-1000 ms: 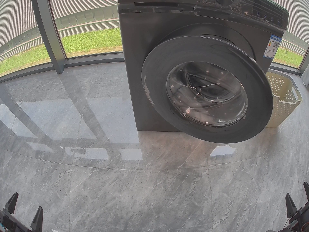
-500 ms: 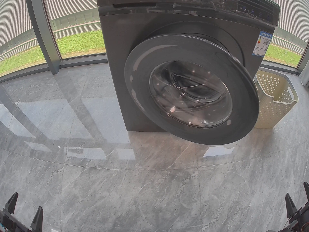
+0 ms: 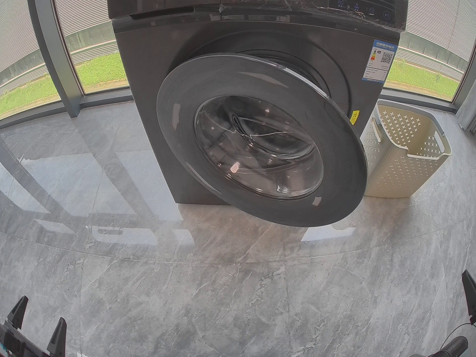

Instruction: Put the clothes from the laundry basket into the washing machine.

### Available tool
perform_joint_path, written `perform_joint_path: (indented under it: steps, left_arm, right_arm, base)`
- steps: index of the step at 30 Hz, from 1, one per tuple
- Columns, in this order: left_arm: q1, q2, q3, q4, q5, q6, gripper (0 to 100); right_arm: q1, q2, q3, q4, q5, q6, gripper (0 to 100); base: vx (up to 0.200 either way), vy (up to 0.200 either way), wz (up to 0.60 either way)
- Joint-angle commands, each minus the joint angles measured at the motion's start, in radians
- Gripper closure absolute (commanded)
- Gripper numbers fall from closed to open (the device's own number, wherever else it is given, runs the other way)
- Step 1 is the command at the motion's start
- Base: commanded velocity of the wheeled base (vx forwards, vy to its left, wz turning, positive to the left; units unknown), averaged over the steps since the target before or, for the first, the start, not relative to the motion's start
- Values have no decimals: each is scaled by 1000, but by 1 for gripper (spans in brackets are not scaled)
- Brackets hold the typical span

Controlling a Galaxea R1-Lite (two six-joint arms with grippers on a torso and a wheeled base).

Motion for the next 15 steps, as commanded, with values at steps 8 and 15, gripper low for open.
perform_joint_path:
  steps: [8, 15]
  left_arm:
    - [0, -12, 18, 0, 2, -2, 0]
    - [0, -12, 18, 2, 0, -3, 0]
  right_arm:
    - [315, 892, -98, -467, 21, 61, 0]
    - [403, 1052, -210, -515, -36, 129, 0]
  base:
    - [125, 0, 0]
    - [114, 0, 0]
